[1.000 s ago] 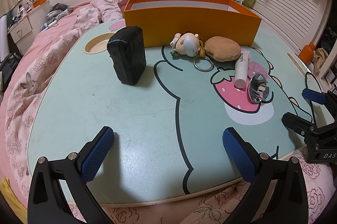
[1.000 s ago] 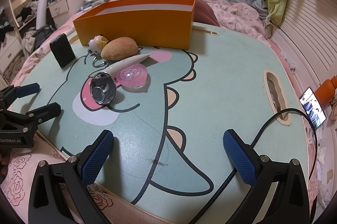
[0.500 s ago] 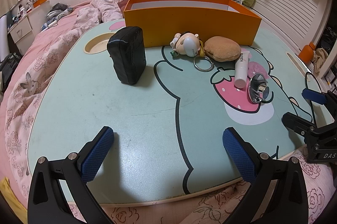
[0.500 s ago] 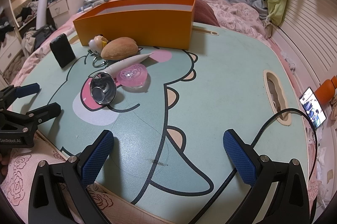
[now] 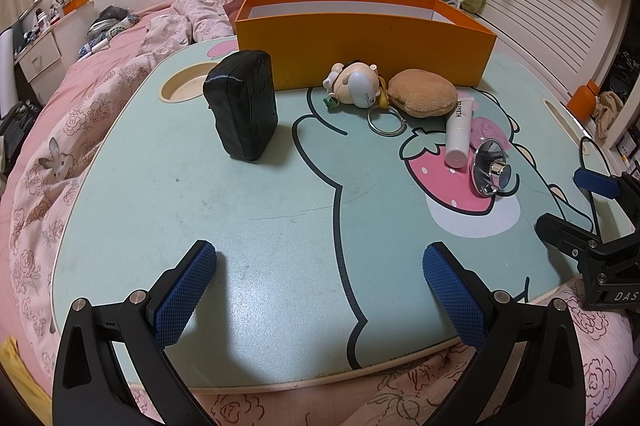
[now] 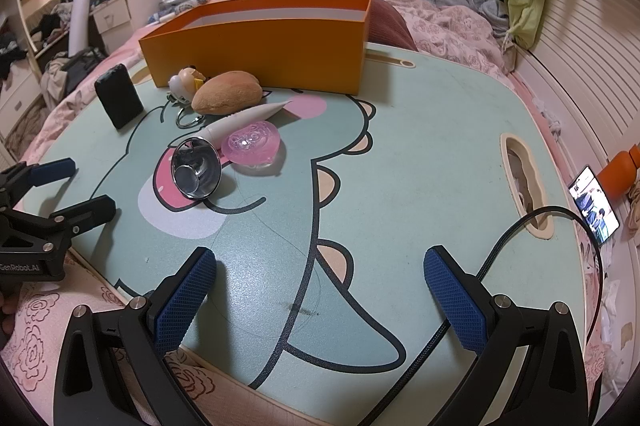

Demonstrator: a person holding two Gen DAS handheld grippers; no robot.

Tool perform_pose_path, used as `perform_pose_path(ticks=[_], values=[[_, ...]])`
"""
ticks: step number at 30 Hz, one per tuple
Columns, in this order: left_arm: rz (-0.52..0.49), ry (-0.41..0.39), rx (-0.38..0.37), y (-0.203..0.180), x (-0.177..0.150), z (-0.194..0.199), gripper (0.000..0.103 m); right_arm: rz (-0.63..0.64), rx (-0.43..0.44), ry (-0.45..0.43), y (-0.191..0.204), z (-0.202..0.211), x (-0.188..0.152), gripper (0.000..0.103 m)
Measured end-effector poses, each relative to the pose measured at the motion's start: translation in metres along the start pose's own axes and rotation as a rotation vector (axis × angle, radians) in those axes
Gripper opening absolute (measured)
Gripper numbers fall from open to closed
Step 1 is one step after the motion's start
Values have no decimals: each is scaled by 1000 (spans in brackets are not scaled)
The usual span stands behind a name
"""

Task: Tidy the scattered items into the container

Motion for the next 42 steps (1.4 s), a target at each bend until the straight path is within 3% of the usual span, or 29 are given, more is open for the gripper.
perform_pose_path(ticks=[5,15,19,25,27,28,30,32,35,36,42], values=[[-7,7,-2,-2,0,1,103,-1,2,-2,-1,0,0,103],[-93,-79,-203,-43,23,27,102,-33,-19,-24,-5,4,1,103],[-111,-45,-250,-64,40,18,85,-110,-38,-58,-21,10,-1,103],[-172,-48,-269,-96,59,13,85,-199,-61,-96,-39,18,-3,103],[-207,-42,-240,-105,60,10,78,-193,-65,-93,-40,18,-3,103],[-226,-27,-222,-109,59,6,68,-191,-67,-91,-40,18,-3,103],[-250,15,-207,-115,55,-3,61,-192,-65,-92,-40,19,-3,103],[-252,36,-212,-116,51,-8,47,-193,-62,-94,-40,19,-3,103],[-225,25,-244,-112,50,-5,46,-192,-63,-94,-40,19,-3,103],[-211,13,-255,-108,51,-1,25,-192,-63,-94,-41,19,-4,103],[-139,-33,-302,-87,51,20,24,-189,-66,-92,-42,18,-5,103]])
Point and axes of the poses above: each gripper's, at about its wrist camera, not at the fingertips, and z roughly against the way its jaws point, y to its left, x to its top, the point moved 6 cm from there along -z, roughly the way its jaws point, and after that the axes turned 7 degrees about x, right-handed, at the moved point
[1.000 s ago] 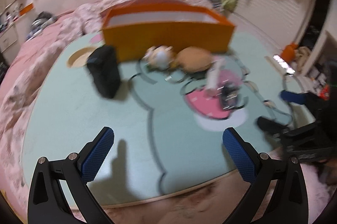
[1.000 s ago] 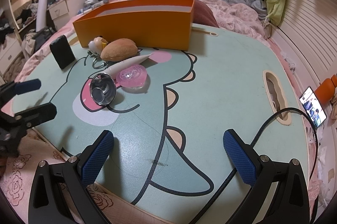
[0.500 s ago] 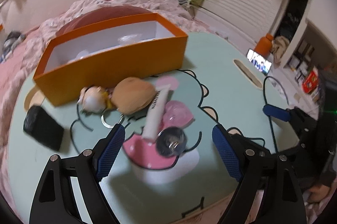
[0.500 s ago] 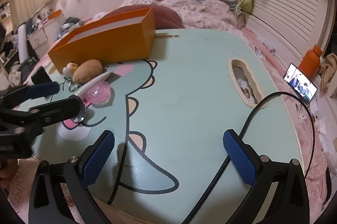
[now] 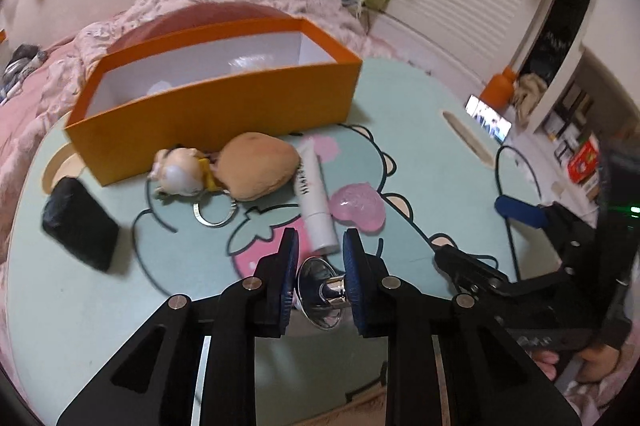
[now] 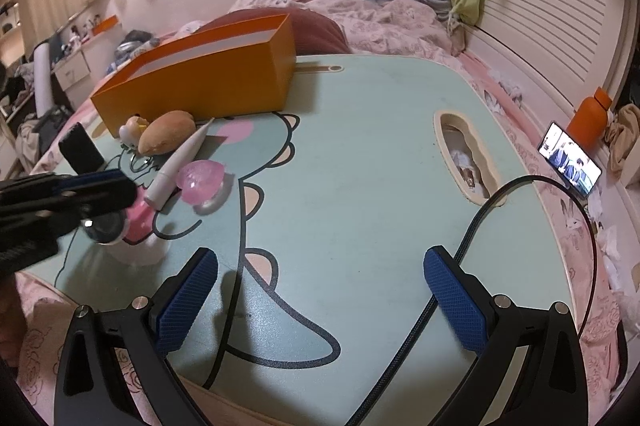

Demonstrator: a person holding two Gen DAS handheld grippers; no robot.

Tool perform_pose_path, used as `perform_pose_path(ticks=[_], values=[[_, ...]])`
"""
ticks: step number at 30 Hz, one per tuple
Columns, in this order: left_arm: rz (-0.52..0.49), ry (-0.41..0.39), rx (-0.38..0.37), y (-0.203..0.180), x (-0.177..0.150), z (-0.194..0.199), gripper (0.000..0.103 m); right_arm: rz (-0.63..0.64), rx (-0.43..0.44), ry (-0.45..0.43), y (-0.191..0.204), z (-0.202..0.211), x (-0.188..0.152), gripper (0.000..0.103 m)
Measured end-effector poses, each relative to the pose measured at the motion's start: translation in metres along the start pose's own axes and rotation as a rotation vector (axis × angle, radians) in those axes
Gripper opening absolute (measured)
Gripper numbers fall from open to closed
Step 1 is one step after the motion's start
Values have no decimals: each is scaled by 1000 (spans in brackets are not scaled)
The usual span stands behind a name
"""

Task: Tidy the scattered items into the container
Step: 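Grasp the silver round item with the left gripper while the right grasps the pink heart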

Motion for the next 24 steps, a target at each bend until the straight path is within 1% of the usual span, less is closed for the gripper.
perform_pose_path(ticks=[9,12,14,17,18,19,20,21,22,24], values=[[64,-60,-10,21,-12,31,24,0,7,-2,0,1,-1,103],[87,-79,-23,27,-16,41,24,2,50,-2,4,2,2,103],[97,-90,-15,30,-19,47,24,10,83,-8,9,4,6,100],[101,-104,-6,35,-23,54,24,34,127,-25,19,8,13,91],[108,-106,-8,37,-24,56,24,43,140,-25,22,7,15,84],[113,-108,-8,38,-25,57,24,51,154,-20,26,5,18,73],[116,-110,-9,39,-25,58,24,62,170,-9,29,1,21,67],[117,-111,-9,39,-26,58,24,73,189,5,34,-3,24,58],[116,-113,-8,39,-25,58,24,84,200,14,37,-7,26,56],[116,-117,-7,39,-26,59,24,111,196,17,45,-14,32,56]])
Point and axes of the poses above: each gripper's, at about its wrist camera, not at the fingertips, and z roughly against the way its jaws point, y to its left, x to its top, the point moved 6 cm from there along -z, roughly the way its jaws point, and after that the axes turned 7 degrees about x, right-handed, at the moved point
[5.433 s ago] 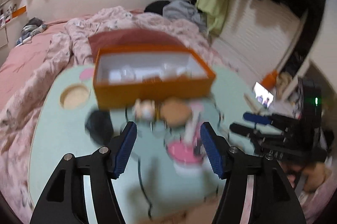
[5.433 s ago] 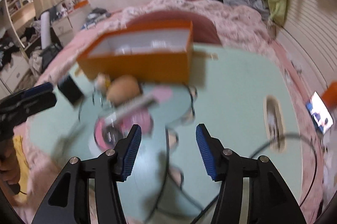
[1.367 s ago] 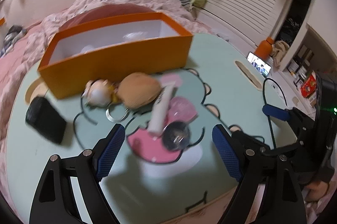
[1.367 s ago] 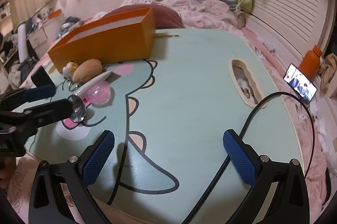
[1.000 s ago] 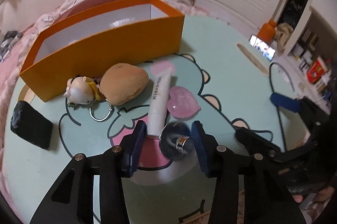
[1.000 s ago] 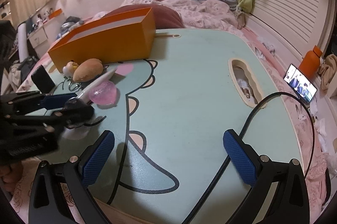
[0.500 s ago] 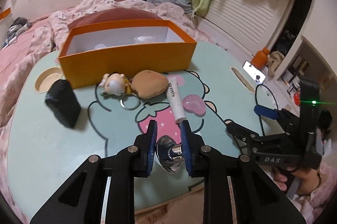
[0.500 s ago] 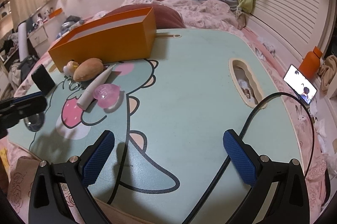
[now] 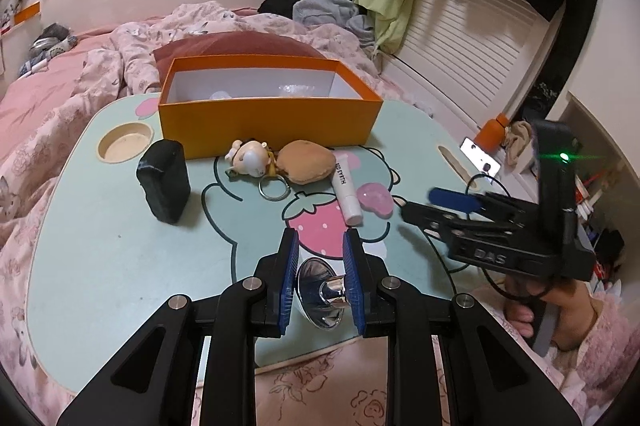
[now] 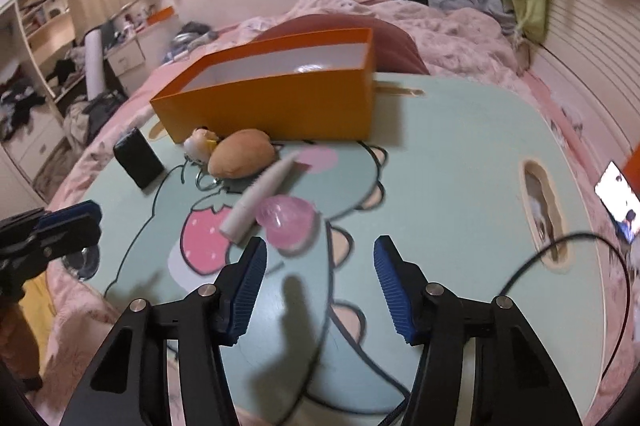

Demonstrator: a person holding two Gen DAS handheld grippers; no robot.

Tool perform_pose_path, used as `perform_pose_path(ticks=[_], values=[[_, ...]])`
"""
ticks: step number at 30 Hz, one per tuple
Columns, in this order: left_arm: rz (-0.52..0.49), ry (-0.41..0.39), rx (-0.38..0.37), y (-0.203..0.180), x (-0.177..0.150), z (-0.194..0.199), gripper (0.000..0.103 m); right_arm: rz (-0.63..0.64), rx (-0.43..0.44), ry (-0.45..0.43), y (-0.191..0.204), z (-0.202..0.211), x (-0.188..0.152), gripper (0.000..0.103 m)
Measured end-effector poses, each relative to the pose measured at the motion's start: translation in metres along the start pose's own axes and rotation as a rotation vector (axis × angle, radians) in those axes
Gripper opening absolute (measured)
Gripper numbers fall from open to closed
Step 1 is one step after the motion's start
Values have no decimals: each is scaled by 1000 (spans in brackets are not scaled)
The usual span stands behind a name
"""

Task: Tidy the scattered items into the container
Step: 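Grasp the silver round item with the left gripper while the right grasps the pink heart, then lower the silver item with the left gripper into the orange box while the right drops the pink heart in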

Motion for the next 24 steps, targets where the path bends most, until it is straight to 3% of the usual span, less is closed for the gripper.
perform_pose_path(ticks=[8,10,18,24], values=[[-7,-11,-8,-4,0,3,24,82,-2,107,13,-37,12,51],[-8,-10,-9,-4,0,4,24,117,-26,116,15,-38,13,37],[-14,-16,-8,-3,2,6,24,103,-6,47,15,-22,16,37],[-27,-86,-15,-2,42,14,24,86,32,-38,19,-3,63,37]])
Point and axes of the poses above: each gripper's, at about its wrist camera, not at the fingertips, and z roughly against the way its jaws point, y to its left, x to its top, the point moved 6 cm from there along -z, roughly the way its jaws point, and after that the axes turned 7 degrees about x, right-handed, at the moved point
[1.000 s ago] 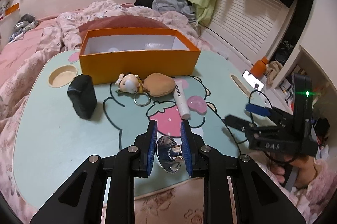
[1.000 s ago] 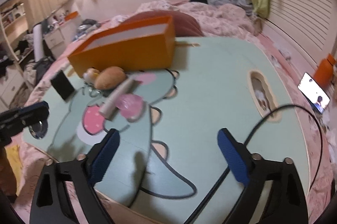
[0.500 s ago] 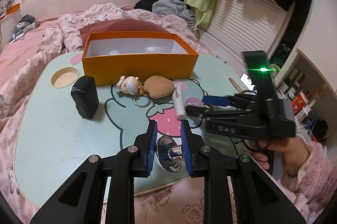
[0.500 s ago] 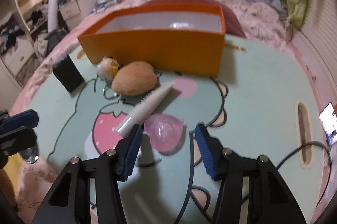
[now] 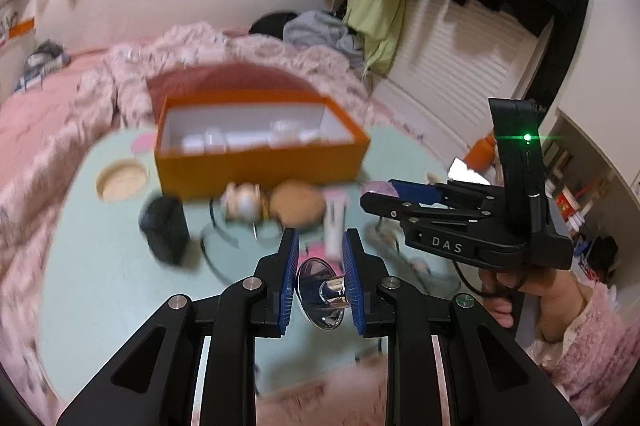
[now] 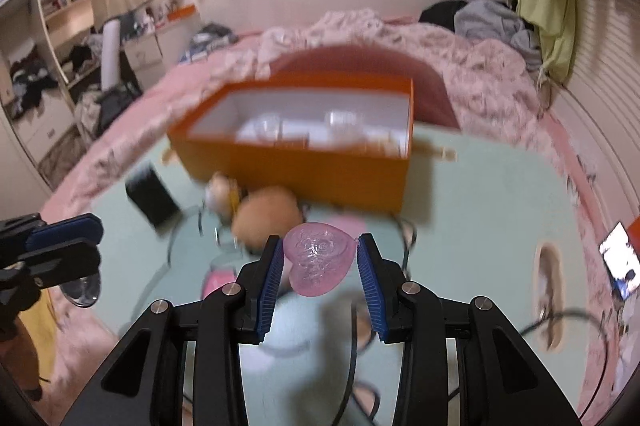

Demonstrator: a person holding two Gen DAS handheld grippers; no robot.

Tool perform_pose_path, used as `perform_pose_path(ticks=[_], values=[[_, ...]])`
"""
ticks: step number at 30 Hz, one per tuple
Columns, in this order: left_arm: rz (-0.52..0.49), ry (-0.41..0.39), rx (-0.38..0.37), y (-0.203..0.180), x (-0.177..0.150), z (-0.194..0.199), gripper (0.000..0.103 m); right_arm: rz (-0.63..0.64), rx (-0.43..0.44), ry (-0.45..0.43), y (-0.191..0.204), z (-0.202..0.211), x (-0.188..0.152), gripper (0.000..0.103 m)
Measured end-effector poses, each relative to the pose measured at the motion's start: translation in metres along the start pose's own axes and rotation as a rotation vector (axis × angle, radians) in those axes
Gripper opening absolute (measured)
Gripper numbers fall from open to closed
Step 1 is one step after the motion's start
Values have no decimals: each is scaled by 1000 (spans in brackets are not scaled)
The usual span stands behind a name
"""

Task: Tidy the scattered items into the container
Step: 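Lower the silver item with the left gripper into the orange box while the right drops the pink heart in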

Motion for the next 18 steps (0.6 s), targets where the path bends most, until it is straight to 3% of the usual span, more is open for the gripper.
perform_pose_path(ticks=[5,9,15,18], values=[[-9,-43,49,14,63,-22,24,-3,-3,-46,-5,-13,52,37],[-1,-28,150,39,106,-62,24,-52,12,-30,-19,-41,80,37],[31,1,197,60,118,-112,25,-60,-33,6,-27,-76,90,38],[49,70,218,66,110,-128,25,-77,-51,0,-32,-75,88,50]])
Point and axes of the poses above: each gripper's, at about its wrist camera, not at the fingertips, and z roughly against the way its jaws point, y to its left, x to its top, the point moved 6 cm from there along -z, roughly the way its jaws point, and after that the axes turned 7 degrees about x, right-handed, at the moved point
